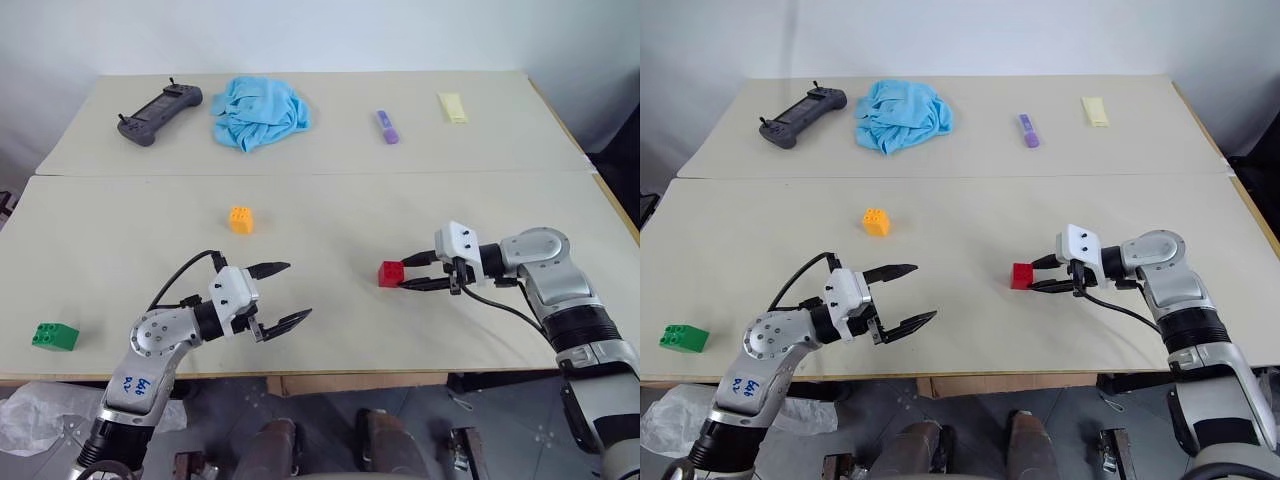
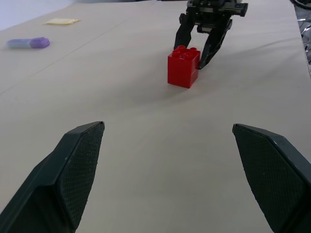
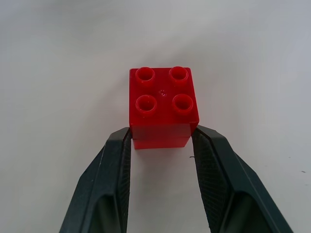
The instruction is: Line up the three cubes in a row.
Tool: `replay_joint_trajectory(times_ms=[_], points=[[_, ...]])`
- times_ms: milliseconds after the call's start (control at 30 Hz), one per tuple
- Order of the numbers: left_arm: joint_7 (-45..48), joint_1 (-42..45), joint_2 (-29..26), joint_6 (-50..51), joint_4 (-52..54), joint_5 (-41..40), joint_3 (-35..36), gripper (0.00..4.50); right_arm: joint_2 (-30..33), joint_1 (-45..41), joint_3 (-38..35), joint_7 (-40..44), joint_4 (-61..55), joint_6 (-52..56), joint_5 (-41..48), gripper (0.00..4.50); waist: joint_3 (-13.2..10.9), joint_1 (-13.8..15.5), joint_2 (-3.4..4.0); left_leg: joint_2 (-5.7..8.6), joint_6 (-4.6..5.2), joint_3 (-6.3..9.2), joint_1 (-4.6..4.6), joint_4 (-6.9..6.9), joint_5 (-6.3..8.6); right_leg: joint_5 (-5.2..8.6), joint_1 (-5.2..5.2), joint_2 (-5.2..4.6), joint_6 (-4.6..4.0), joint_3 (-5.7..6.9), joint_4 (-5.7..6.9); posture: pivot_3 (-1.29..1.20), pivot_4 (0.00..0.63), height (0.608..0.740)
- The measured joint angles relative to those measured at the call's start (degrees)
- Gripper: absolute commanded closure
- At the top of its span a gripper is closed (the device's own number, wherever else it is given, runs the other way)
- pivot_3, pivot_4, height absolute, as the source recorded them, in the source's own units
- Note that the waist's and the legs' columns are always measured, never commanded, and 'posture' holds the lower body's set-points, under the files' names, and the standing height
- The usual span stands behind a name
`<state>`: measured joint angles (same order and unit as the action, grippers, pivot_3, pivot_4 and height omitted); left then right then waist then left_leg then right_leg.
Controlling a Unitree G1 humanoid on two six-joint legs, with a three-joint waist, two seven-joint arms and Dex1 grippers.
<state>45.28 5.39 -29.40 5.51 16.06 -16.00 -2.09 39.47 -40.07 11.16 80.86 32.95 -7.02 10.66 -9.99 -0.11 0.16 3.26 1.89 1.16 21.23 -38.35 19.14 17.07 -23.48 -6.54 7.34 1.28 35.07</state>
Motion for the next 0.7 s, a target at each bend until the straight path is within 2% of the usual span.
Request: replay_joint_trajectory(times_ms=[200,300,400,533,700], points=[[-0.8,-0.8,-1.5,0.3,1.2,0.0,2.5,0.0,-1.7,-0.4,-0.5,0.5,1.6,0.9,0.1,1.05,0.0,-0.1,0.0,-0.01,-0.01,0.0,0.01,0.02,0.0,0.0,-0.02,0.0,0.0,-0.01,0.0,0.0,0.15,0.74],[-2.9,-4.1,-1.2,0.6,2.4,-0.2,5.4,0.0,-1.3,-0.5,-1.6,1.2,0.9,0.8,0.6,0.03,0.0,-0.1,0.0,0.0,-0.01,0.0,0.02,0.07,0.01,0.0,-0.04,-0.01,0.0,-0.03,0.0,0.0,0.15,0.74],[-7.9,-8.5,2.0,1.4,4.6,-2.0,11.1,0.0,0.9,-0.5,-4.1,2.9,-2.4,1.2,2.5,0.03,0.0,0.0,0.0,-0.01,-0.01,0.03,0.05,0.08,0.03,0.0,-0.03,-0.02,0.0,-0.01,-0.06,0.0,0.15,0.74],[-13.5,-17.0,5.8,0.3,7.5,-2.2,17.9,0.0,0.8,1.3,-7.7,4.4,-10.4,3.9,8.7,0.03,0.0,0.0,-0.02,-0.07,-0.08,0.02,0.02,0.09,0.08,0.01,-0.02,0.0,-0.03,-0.01,-0.1,0.0,0.15,0.74],[-20.8,-30.4,14.7,-4.9,8.4,-2.2,28.3,0.0,-5.1,8.0,-9.0,3.3,-21.6,6.6,14.8,0.03,0.0,0.1,-0.16,-0.15,-0.11,-0.01,0.01,0.07,0.17,0.03,0.0,0.04,-0.06,-0.03,-0.15,0.0,0.15,0.74]])
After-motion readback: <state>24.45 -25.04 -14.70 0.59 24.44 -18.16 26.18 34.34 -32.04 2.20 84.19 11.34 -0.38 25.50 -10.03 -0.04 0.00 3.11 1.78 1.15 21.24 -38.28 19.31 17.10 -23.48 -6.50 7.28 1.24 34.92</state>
